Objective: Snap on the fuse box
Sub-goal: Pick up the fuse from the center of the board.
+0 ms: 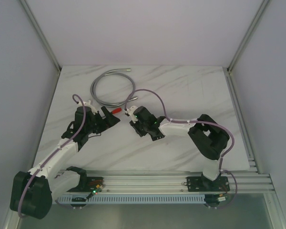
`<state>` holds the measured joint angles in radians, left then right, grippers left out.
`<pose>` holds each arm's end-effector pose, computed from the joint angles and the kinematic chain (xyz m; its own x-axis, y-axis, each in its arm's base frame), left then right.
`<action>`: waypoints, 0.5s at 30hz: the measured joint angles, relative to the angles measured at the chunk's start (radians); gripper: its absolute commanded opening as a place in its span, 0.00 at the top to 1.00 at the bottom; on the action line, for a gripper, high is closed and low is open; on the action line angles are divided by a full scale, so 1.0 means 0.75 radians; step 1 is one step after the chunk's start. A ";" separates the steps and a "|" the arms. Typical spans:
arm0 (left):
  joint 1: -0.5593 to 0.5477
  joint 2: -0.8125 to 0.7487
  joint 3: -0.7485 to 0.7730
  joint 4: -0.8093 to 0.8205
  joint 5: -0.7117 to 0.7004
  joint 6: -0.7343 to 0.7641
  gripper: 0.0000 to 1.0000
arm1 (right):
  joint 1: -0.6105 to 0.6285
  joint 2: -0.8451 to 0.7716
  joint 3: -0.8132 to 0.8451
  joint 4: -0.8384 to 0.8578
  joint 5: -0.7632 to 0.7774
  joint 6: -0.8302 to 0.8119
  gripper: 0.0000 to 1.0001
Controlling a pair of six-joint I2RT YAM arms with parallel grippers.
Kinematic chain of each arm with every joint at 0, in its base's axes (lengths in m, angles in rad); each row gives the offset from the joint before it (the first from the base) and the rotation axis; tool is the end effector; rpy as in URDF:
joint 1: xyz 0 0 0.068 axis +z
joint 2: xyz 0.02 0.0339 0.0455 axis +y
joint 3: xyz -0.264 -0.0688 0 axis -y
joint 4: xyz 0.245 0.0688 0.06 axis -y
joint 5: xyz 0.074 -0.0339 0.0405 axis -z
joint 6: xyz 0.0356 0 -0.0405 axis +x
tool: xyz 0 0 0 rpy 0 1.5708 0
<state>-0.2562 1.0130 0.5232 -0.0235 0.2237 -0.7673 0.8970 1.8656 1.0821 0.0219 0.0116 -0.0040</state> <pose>0.2102 -0.0632 0.2218 -0.6432 -0.5312 -0.5514 -0.0173 0.7301 -0.6831 0.2449 0.3060 0.1601 -0.4275 -0.5418 -0.7237 -0.7779 0.6283 -0.0109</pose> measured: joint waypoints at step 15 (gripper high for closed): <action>0.000 0.087 -0.001 0.199 0.223 -0.129 0.39 | -0.001 -0.324 -0.181 0.149 -0.097 0.030 0.76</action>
<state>-0.2562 1.0782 0.5224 0.1261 0.3908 -0.8642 0.8963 1.6226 0.9466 0.1333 -0.0608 0.0185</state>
